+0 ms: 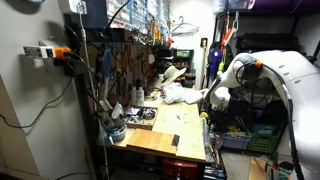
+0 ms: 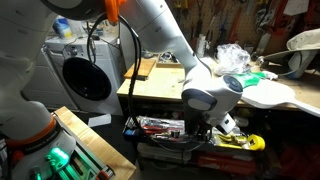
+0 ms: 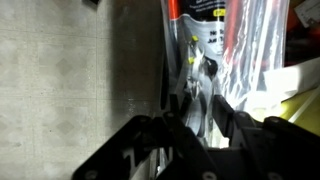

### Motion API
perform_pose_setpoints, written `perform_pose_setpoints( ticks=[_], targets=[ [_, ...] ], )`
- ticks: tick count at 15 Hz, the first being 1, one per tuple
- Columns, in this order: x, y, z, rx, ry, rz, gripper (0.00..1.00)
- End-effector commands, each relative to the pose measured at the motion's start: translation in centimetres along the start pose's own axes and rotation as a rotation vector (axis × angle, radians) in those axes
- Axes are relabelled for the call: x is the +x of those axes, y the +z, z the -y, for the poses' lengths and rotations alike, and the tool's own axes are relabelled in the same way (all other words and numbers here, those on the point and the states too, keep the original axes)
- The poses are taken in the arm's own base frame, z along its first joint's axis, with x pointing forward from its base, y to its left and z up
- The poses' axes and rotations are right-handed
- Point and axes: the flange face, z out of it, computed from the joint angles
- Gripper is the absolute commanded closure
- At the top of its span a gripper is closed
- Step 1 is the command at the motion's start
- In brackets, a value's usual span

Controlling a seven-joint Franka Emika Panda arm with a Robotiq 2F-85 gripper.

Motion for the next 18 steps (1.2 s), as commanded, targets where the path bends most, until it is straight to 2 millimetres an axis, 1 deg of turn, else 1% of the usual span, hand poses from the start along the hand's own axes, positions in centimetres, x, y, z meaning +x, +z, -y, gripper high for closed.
perform_pose_setpoints(
  ticks=[1,2,3,4,5,6,7,8,11,18],
  targets=[
    [0.9,0.6,-0.1,-0.004,0.019,0.006,0.75],
    [1.0,0.6,0.0,-0.006,0.019,0.004,0.78],
    [1.1,0.6,0.0,-0.007,0.019,0.003,0.87],
    [1.1,0.5,0.1,-0.008,0.018,0.003,0.93],
    [1.1,0.4,0.0,-0.009,0.017,0.009,0.97],
    [1.1,0.3,0.0,-0.008,0.015,0.018,0.98],
    [1.0,0.2,0.0,-0.005,0.015,0.028,0.99],
    [1.0,0.0,-0.1,-0.004,0.015,0.040,0.96],
    [1.0,-0.3,-0.4,0.009,0.007,0.075,0.94],
    [1.3,-2.1,-1.3,0.063,-0.006,0.156,0.95]
  ],
)
